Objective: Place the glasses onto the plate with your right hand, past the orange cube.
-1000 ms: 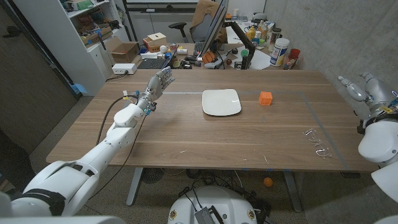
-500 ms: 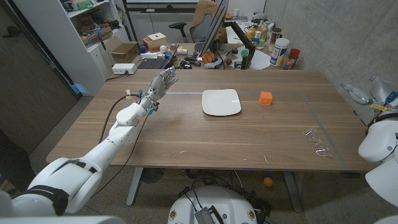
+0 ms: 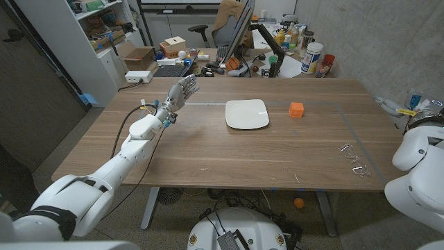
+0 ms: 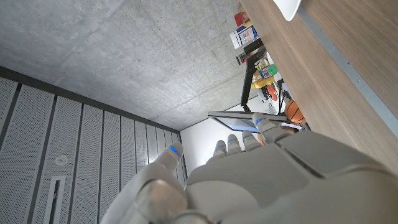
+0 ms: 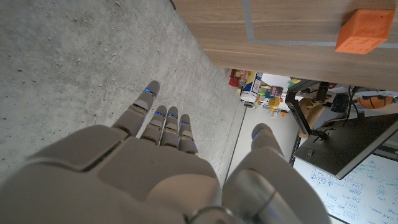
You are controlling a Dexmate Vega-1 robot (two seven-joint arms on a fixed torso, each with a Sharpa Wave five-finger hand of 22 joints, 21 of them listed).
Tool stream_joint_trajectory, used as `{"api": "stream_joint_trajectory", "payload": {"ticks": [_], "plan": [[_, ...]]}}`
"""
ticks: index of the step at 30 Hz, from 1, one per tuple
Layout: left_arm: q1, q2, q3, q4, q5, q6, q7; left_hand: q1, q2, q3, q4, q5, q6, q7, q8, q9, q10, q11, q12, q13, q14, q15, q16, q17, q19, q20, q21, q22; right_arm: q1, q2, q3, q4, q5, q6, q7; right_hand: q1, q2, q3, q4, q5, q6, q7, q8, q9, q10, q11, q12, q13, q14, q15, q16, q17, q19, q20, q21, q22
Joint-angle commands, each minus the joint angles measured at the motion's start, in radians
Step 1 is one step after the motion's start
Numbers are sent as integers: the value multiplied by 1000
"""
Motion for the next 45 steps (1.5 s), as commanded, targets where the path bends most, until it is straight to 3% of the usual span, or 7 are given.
{"api": "stream_joint_trajectory", "payload": {"ticks": [1,5,9,19,29,45], "plan": [[28,20,-3,-53,2,16,21,5,111,4,-5,4,-4,10,3,4,-10,5,8,4,-17,3,1,4,-2,1,4,2,101,203,-38,65,-547,197,531,0,-12,-8,0,9,24,3,15,2,21,3,13,2,26,4,13,6,25,-3,10,3],[38,25,-4,-71,1,19,25,6,111,4,-5,4,-5,11,3,4,-11,6,8,4,-17,3,1,4,-3,0,4,2,95,339,11,56,-596,342,532,-1,-14,-10,0,10,27,5,16,2,24,5,14,2,29,4,14,6,29,-2,11,3],[44,28,-5,-83,-2,21,27,6,111,4,-5,4,-5,11,3,4,-12,6,8,4,-17,4,1,4,-3,1,4,2,92,447,43,47,-628,458,517,-2,-15,-12,0,10,27,6,16,2,25,5,14,2,30,6,13,6,29,-2,10,3],[51,31,-6,-93,-6,23,28,6,111,4,-5,4,-5,12,3,4,-11,6,8,4,-17,4,1,4,-3,0,4,2,115,630,72,64,-728,662,511,-1,-18,-16,-2,14,18,9,11,2,14,2,9,3,19,9,7,5,21,-1,4,3],[54,36,-11,-95,-9,22,28,6,111,4,-5,4,-4,12,3,4,-11,5,8,4,-17,4,1,4,-3,1,4,2,154,712,83,104,-772,763,520,2,-19,-18,-5,17,22,10,13,2,18,1,10,3,24,7,7,5,26,0,4,3],[50,36,-12,-79,-11,22,23,6,111,3,-5,4,-5,11,3,4,-11,5,8,4,-18,4,1,4,-4,1,4,2,175,740,76,163,-766,794,526,7,-20,-21,-8,22,29,10,15,2,25,3,12,3,33,6,8,5,36,-1,5,3]]}}
